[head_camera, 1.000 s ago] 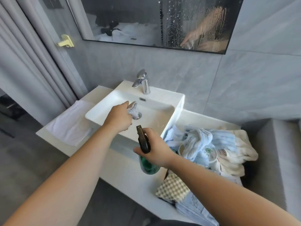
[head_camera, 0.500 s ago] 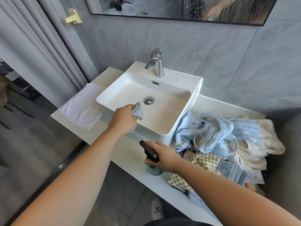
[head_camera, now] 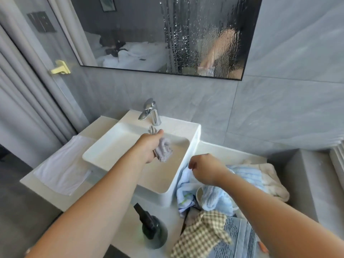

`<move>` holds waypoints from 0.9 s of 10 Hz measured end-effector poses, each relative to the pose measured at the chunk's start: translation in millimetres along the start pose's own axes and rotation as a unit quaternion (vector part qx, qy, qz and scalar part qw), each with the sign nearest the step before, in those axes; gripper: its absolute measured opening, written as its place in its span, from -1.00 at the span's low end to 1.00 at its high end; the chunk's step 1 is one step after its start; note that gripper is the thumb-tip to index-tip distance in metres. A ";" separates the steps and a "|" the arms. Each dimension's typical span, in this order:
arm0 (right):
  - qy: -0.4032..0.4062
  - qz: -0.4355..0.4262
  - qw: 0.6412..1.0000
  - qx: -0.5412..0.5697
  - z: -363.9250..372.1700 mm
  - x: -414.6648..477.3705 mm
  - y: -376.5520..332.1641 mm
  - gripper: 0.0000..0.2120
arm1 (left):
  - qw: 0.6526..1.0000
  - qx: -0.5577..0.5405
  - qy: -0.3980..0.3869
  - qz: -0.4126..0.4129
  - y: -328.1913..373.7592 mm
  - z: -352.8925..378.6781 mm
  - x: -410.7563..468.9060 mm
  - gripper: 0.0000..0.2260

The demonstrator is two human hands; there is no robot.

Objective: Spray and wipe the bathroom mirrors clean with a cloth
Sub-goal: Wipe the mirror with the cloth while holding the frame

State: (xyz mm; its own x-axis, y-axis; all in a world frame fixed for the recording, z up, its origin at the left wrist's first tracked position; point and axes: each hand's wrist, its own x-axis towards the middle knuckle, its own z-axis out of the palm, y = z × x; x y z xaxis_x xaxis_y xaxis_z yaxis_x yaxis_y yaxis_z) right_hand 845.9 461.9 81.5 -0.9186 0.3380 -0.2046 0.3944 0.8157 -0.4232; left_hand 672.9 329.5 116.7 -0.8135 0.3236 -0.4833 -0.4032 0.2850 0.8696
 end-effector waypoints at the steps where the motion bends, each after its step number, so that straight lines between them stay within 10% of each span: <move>1: 0.144 0.076 0.986 0.048 -64.6 11.8 28.9 -0.67 | 0.997 -0.073 0.023 -0.025 27.9 51.0 10.4 -0.66; 4: 0.482 0.072 0.863 -0.137 -244.2 55.1 107.0 -0.44 | 0.988 -0.155 0.009 0.007 128.8 207.5 -4.8 -0.43; 7: 0.593 -0.012 0.737 -0.324 -329.9 128.5 151.4 -0.37 | 0.962 -0.259 -0.036 0.074 165.5 328.5 2.1 -0.61; 9: 0.656 -0.055 0.663 -0.355 -326.2 153.0 175.5 -0.44 | 0.961 -0.144 0.047 0.232 129.5 352.7 39.5 -0.78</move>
State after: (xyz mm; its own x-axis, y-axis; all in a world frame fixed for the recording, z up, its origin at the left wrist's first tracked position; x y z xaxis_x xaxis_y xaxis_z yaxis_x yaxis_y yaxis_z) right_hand 766.7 810.0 263.8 -0.3541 -0.0045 0.9352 0.6409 0.7271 0.2462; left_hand 736.4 697.5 174.4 -0.9624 0.2692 -0.0376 -0.0765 -0.1355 0.9878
